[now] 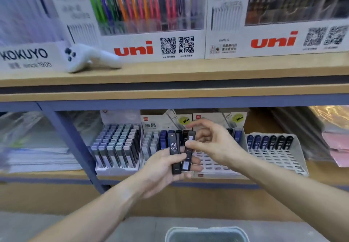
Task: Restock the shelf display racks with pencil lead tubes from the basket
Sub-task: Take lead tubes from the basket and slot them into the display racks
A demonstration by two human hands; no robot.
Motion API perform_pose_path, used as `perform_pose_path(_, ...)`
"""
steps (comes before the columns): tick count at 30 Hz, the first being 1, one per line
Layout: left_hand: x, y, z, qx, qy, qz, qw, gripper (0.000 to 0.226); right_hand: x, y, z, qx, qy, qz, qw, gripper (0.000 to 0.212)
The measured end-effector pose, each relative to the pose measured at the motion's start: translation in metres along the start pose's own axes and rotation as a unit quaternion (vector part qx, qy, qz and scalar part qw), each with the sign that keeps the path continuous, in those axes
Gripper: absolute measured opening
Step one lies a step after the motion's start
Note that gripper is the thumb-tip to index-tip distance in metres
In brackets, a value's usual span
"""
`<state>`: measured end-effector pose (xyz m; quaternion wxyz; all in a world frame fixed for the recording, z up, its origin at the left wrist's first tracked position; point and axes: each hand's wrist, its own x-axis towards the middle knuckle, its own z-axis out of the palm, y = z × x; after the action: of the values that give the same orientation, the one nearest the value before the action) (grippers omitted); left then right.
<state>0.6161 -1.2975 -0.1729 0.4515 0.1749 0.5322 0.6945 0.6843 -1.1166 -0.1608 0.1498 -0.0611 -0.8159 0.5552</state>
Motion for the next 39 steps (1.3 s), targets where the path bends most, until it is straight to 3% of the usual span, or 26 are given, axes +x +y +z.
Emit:
perform_pose_path(4,0.007,-0.011,-0.01,-0.013,0.036,0.009,0.999,0.028,0.008,0.014,0.011,0.091,-0.004,0.043,0.995,0.022)
perform_pose_path(14,0.026,-0.018,-0.034,-0.11,0.096,-0.027,0.989,0.028,0.03,0.028,0.007,0.161,0.045,0.043,0.985,0.026)
perform_pose_path(27,0.04,-0.034,-0.048,-0.091,0.149,0.011,0.985,0.024,0.036,0.038,0.017,0.123,0.053,0.052,0.99,0.035)
perform_pose_path(33,0.039,-0.038,-0.054,-0.042,0.174,0.039,0.983,0.024,0.037,0.04,0.015,-0.061,-0.062,0.049,0.995,0.036)
perform_pose_path(37,0.039,-0.04,-0.054,-0.059,0.189,0.051,0.979,0.026,0.035,0.041,0.016,-0.092,-0.166,0.057,0.98,0.045)
perform_pose_path(39,0.038,-0.036,-0.056,-0.063,0.202,0.057,0.976,0.024,0.034,0.042,0.014,-0.119,-0.174,0.063,0.976,0.053)
